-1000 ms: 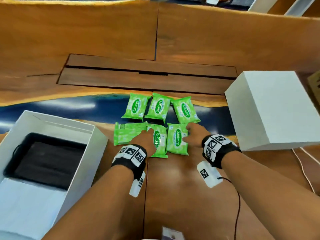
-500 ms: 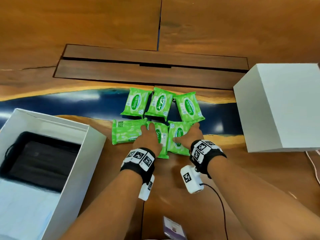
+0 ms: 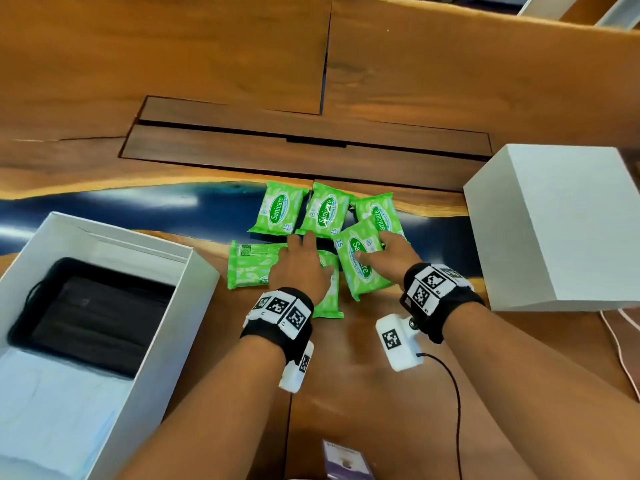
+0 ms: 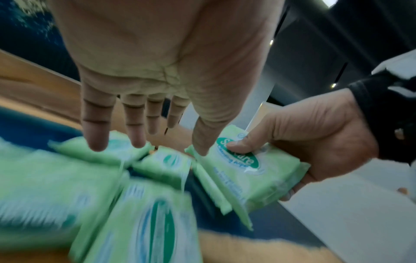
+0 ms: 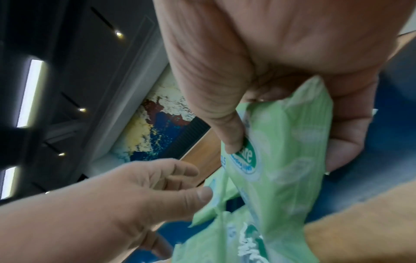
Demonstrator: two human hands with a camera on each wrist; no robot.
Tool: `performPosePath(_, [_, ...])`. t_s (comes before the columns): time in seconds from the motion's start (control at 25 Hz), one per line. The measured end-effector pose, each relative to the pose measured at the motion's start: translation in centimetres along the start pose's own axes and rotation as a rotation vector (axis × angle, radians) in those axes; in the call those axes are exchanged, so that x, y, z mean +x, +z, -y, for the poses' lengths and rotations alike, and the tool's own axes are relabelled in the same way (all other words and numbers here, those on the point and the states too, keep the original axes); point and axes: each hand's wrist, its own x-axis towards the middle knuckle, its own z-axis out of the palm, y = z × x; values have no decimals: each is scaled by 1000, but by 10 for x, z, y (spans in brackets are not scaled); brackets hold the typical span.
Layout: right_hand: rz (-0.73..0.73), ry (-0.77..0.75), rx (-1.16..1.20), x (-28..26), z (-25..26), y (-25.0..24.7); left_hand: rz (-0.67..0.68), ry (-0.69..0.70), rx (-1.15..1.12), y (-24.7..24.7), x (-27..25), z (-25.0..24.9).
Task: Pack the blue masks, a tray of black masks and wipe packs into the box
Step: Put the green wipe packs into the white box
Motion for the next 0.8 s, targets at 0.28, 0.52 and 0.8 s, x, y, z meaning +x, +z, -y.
performPosePath(0.28, [53, -321, 42, -26, 81, 30, -98, 85, 281, -113, -15, 42])
performPosePath(0.52, [122, -412, -13, -44, 120, 70, 49, -18, 386, -147, -18, 122])
performPosePath(0.8, [146, -507, -17, -62, 163, 95, -79, -11, 307, -154, -4, 178])
